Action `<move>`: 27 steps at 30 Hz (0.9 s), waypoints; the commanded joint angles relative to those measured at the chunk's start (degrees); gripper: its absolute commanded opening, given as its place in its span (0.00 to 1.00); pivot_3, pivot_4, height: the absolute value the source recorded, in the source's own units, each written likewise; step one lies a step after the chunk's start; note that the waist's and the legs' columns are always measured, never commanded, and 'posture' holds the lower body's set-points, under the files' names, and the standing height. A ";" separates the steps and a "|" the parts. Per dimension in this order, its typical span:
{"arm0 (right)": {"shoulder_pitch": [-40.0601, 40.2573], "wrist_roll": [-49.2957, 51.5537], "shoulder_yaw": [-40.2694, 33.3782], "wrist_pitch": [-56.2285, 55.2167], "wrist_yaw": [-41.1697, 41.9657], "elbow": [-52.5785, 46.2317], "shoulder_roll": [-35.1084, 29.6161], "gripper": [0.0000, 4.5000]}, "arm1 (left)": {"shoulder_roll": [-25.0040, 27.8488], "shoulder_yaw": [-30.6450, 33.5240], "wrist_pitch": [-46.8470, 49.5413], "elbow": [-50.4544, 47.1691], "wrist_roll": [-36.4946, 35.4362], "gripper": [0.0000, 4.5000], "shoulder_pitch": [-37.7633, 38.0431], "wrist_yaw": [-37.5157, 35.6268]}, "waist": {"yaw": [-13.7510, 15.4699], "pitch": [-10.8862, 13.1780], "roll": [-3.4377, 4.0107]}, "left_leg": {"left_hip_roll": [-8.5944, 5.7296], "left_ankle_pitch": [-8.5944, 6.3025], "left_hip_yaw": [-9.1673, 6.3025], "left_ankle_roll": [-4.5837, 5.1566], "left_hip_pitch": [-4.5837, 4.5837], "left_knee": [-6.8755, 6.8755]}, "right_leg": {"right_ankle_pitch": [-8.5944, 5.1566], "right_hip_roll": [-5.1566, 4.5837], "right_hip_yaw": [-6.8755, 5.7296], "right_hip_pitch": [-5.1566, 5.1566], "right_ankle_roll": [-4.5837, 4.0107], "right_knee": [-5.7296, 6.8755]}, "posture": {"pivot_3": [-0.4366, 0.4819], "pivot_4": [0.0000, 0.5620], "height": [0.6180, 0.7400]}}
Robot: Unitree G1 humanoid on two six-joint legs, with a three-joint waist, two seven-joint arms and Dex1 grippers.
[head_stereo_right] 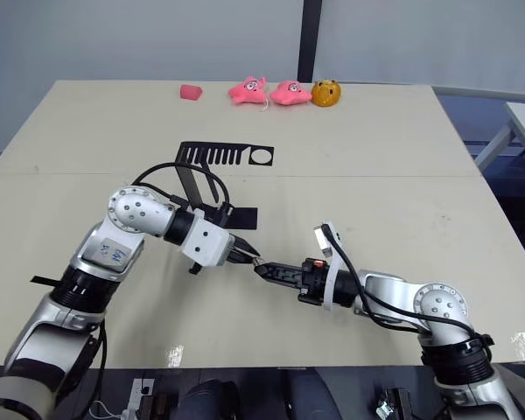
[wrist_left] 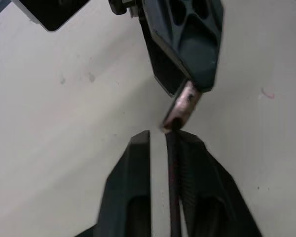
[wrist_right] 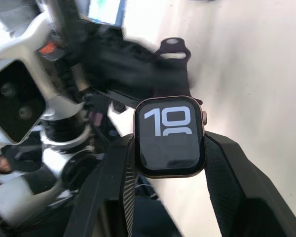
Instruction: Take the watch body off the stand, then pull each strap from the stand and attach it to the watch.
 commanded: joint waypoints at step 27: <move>6.60 -102.32 13.73 -55.42 48.86 -14.84 -15.85 0.33 | 15.58 19.96 -4.40 1.51 -25.90 1.00 20.33 -9.17 | 1.40 -0.02 -0.04 | -0.01 -0.08 0.05 0.05 0.05 0.23 | -0.06 -0.02 -0.09 0.02 -0.07 0.13 | 0.48 0.27 1.00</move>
